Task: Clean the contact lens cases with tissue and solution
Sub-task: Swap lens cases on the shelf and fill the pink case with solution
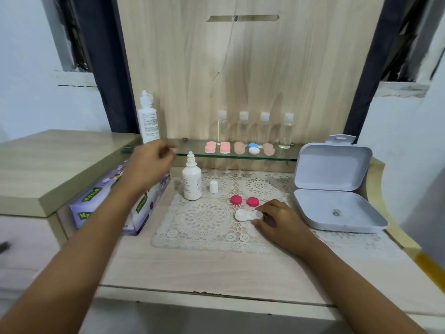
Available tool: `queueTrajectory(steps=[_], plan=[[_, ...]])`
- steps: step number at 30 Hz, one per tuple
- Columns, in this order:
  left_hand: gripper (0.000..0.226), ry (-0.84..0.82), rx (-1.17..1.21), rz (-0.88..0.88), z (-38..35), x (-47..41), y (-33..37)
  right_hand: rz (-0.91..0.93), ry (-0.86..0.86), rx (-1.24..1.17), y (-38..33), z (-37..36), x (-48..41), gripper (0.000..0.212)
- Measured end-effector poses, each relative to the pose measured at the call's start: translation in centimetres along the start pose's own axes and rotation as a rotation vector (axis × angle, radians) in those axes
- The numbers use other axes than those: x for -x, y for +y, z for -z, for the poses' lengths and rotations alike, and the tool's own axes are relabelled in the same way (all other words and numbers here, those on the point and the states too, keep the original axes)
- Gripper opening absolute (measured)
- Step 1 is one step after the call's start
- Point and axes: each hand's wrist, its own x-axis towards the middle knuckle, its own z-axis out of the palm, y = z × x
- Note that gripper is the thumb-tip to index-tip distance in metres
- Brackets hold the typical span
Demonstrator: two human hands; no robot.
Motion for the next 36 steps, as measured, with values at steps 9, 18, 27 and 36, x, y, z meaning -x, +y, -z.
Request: queueTrajectory(steps=[9, 18, 27, 36], plan=[[0.024, -0.49, -0.526, 0.002, 2.3, -3.2, -9.0, 0.008, 0.02, -0.012, 0.1, -0.2, 0.0, 0.028], [0.031, -0.758, -0.743, 0.108, 2.0, -3.5, -9.7, 0.017, 0.025, -0.023, 0.3, -0.2, 0.1, 0.028], [0.024, -0.674, -0.696, 0.084, 1.9, -3.1, -9.6, 0.019, 0.027, -0.02, 0.1, -0.1, 0.1, 0.027], [0.009, -0.18, 0.068, 0.301, 2.7, -2.6, -9.9, 0.014, 0.012, -0.021, 0.2, 0.0, 0.1, 0.027]])
